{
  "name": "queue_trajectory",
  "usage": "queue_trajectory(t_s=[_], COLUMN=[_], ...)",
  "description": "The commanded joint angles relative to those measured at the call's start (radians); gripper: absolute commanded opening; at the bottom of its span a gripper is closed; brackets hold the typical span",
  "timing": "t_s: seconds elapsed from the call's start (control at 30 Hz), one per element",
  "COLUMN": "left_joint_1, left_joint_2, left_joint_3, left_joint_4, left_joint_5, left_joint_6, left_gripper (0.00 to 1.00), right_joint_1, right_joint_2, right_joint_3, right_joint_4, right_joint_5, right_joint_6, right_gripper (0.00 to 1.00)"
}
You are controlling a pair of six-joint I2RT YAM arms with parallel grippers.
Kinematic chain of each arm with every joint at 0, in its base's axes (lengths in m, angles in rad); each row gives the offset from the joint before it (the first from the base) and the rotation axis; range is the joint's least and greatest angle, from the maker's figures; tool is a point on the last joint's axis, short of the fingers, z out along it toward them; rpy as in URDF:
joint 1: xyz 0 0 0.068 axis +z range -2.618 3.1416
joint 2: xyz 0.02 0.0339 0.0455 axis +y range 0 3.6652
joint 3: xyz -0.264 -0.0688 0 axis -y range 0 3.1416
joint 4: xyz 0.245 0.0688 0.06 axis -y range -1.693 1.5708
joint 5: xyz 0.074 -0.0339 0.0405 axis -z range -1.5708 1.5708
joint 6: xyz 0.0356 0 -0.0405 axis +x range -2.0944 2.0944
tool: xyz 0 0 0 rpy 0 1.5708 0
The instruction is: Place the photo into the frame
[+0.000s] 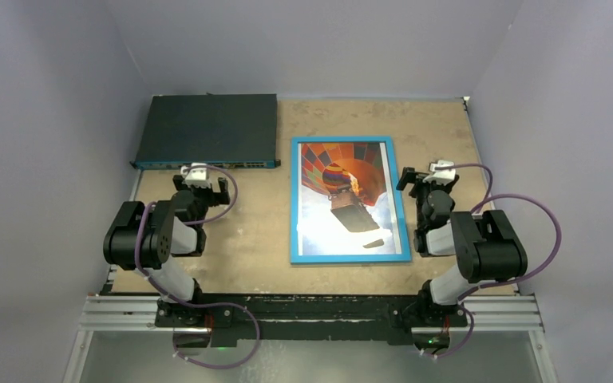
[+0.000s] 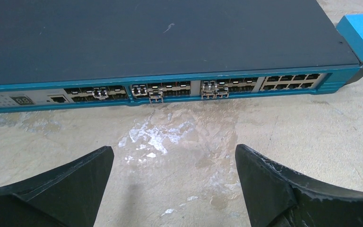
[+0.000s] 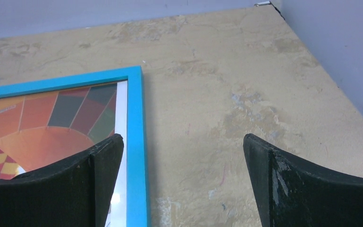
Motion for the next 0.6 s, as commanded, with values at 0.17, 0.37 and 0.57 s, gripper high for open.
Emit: queue_trajectory(t_s=[0.17, 0.37, 0.57], left_joint_1=[-0.001, -0.003, -0.075], left_joint_2=[-0.004, -0.005, -0.009], left_joint_3=[0.018, 0.022, 0.050], left_joint_4=[0.029, 0.024, -0.042], left_joint_5=[-0.015, -0.019, -0.149], left_joint_6=[-0.018, -0.018, 0.007], left_gripper=[1.00, 1.00, 1.00], right_joint_1=[0.010, 0.009, 0.010], right_joint_2=[-0.004, -0.005, -0.005], right_joint_3=[0.016, 0.017, 0.016], right_joint_4=[0.102, 0.091, 0.095], right_joint_5=[0.048, 0.047, 0.048], right_joint_6=[-0.043, -0.043, -0.042], right_gripper=[0.99, 0.99, 0.99])
